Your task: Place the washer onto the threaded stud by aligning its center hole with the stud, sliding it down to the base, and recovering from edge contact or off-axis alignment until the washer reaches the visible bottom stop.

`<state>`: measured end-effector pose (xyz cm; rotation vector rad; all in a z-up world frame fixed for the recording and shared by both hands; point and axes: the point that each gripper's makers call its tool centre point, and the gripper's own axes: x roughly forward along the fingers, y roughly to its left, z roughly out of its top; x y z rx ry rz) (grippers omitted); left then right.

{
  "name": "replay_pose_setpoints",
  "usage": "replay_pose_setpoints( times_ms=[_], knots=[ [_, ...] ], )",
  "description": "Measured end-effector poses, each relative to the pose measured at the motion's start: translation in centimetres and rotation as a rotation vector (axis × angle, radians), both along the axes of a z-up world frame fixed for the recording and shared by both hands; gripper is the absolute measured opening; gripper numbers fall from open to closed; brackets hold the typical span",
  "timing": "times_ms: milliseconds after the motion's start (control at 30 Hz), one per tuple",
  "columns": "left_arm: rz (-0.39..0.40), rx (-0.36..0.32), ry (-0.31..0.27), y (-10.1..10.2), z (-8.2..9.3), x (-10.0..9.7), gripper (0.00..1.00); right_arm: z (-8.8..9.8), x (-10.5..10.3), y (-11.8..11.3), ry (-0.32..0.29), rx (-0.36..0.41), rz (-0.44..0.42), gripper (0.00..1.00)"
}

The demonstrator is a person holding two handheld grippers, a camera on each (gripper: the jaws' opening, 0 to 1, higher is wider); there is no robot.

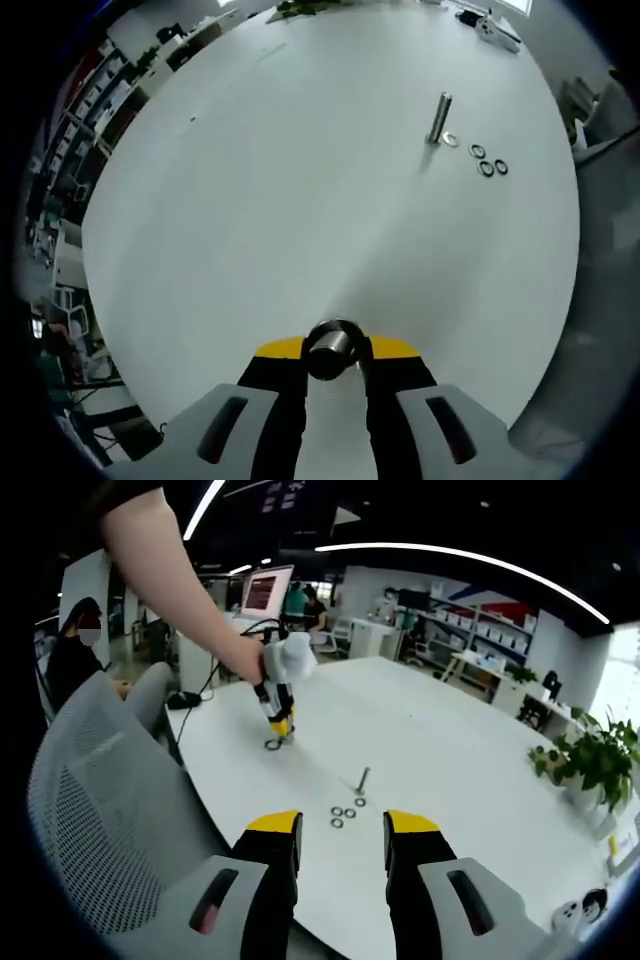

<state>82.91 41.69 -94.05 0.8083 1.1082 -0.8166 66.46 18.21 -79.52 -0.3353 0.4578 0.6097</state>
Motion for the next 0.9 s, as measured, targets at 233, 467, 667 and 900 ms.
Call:
replay_pose_setpoints(
  times_ms=[233, 467, 667, 900],
  knots=[
    [-0.003, -0.003, 0.012, -0.2, -0.8, 0.0, 0.19, -0.1, 0.0, -0.2, 0.003, -0.009, -0.008, 0.34],
    [0.024, -0.034, 0.010, -0.3, -0.9, 0.2, 0.20, -0.3, 0.1, -0.2, 0.005, -0.013, -0.010, 0.34],
    [-0.011, -0.012, -0.020, 0.0, -0.9, 0.2, 0.22, -0.3, 0.0, -0.3, 0.007, -0.016, -0.013, 0.34],
    [0.057, -0.063, -0.025, 0.7, -0.3, -0.1, 0.26, -0.3, 0.0, -0.2, 0.008, -0.020, -0.008, 0.34]
  ],
)
